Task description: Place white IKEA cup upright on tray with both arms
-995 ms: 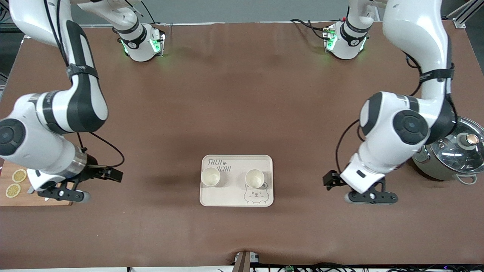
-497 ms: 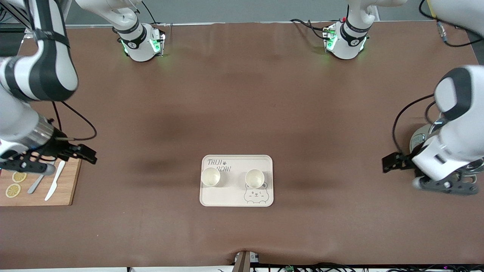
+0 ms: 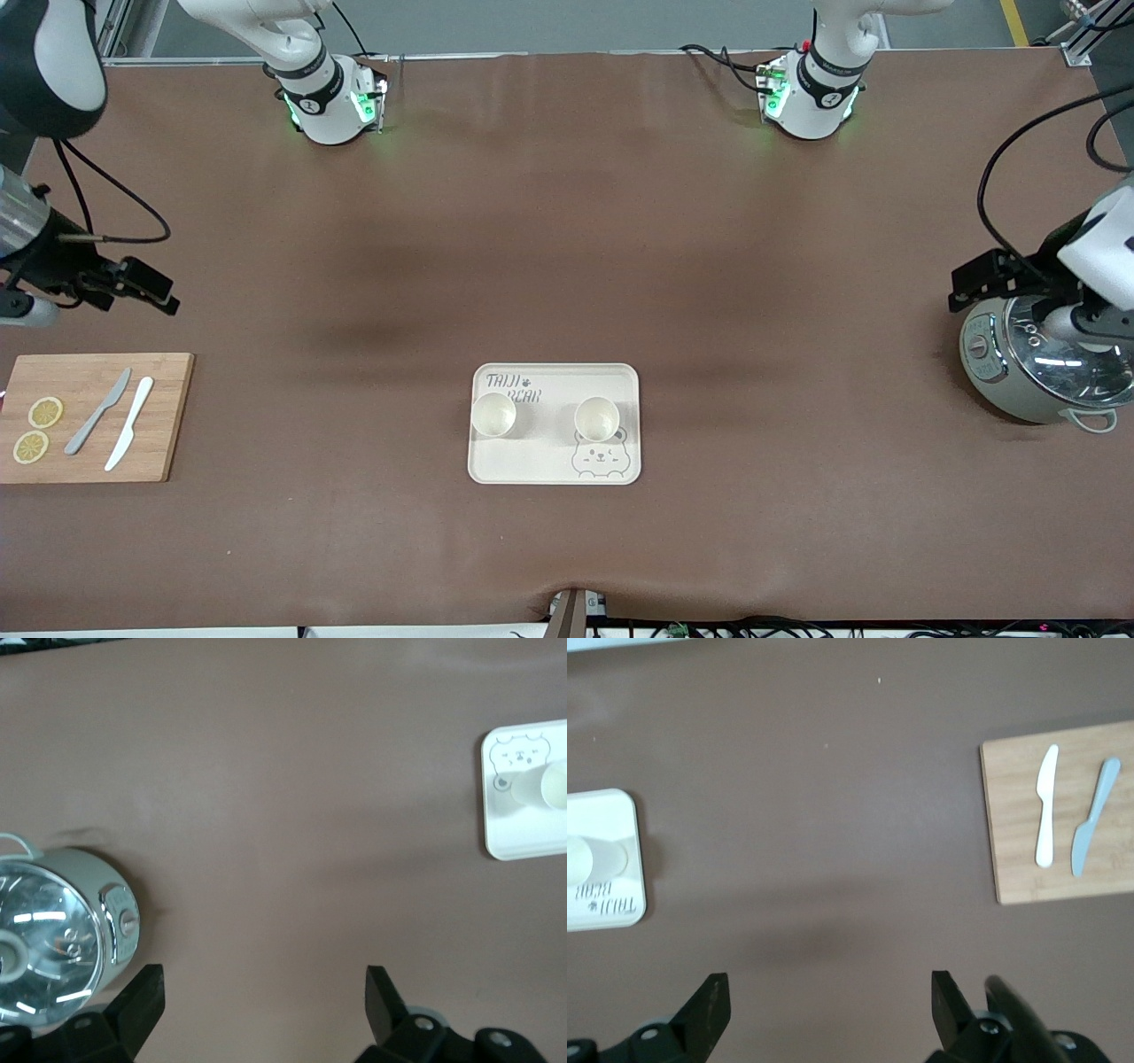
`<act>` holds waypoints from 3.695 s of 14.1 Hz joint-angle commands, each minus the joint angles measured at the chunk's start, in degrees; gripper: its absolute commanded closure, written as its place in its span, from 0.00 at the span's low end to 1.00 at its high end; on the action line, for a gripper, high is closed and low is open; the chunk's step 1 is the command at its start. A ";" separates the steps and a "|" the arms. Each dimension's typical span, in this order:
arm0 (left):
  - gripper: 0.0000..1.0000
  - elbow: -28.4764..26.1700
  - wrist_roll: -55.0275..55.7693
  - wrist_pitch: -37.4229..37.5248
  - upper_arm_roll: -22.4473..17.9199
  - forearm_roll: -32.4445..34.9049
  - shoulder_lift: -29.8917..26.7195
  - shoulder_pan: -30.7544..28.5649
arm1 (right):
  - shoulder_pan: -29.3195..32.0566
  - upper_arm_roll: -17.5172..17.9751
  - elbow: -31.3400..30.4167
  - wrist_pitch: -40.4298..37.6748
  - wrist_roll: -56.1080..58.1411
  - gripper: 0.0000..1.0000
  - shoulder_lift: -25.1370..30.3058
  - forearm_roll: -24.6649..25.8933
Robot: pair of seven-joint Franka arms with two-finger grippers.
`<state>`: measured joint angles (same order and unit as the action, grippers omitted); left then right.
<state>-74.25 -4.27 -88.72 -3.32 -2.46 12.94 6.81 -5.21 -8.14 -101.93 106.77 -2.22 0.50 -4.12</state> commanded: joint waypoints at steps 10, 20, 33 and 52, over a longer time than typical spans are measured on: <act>0.00 -7.93 2.33 1.36 8.76 2.99 -6.70 -3.30 | 1.25 0.93 14.30 -17.10 1.51 0.00 -0.15 3.06; 0.00 -7.58 2.43 -1.36 8.68 2.99 -4.59 -3.30 | 0.37 1.20 15.09 -20.81 1.69 0.00 0.38 3.06; 0.00 -7.49 2.51 -1.81 8.68 3.16 -4.68 -3.21 | 0.28 1.28 14.74 -20.81 1.78 0.00 0.47 3.24; 0.00 -7.49 4.09 -3.57 8.76 5.45 -5.29 -3.39 | -0.33 1.37 14.92 -19.31 0.99 0.00 0.38 4.47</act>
<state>-81.41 -1.12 -92.10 4.73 1.60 8.45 3.73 -5.63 -6.92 -88.03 87.71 -0.76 1.28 -0.68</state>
